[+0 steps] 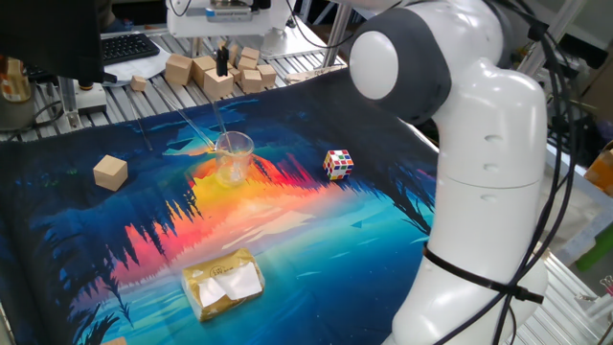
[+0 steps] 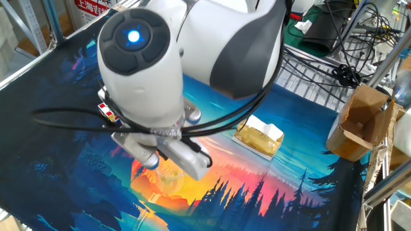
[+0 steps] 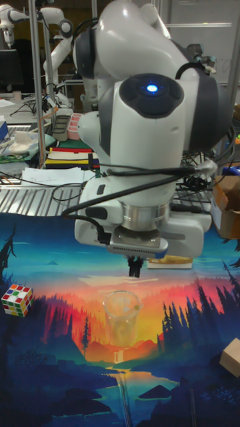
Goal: Shake the test tube
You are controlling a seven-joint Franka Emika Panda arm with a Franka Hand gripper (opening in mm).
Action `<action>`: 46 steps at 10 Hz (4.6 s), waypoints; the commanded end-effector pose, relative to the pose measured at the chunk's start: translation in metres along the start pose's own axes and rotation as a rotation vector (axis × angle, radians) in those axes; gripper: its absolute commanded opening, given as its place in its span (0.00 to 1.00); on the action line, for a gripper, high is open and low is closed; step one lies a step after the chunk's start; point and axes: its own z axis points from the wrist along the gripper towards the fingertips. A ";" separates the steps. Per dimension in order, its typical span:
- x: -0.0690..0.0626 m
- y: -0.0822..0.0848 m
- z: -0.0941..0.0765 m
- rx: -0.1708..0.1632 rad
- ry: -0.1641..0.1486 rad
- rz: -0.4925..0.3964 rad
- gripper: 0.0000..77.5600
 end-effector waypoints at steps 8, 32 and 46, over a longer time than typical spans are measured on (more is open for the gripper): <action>-0.015 0.010 0.009 0.013 -0.014 0.036 0.00; -0.038 0.013 0.045 0.024 -0.075 0.089 0.00; -0.038 0.013 0.047 0.026 -0.081 0.111 1.00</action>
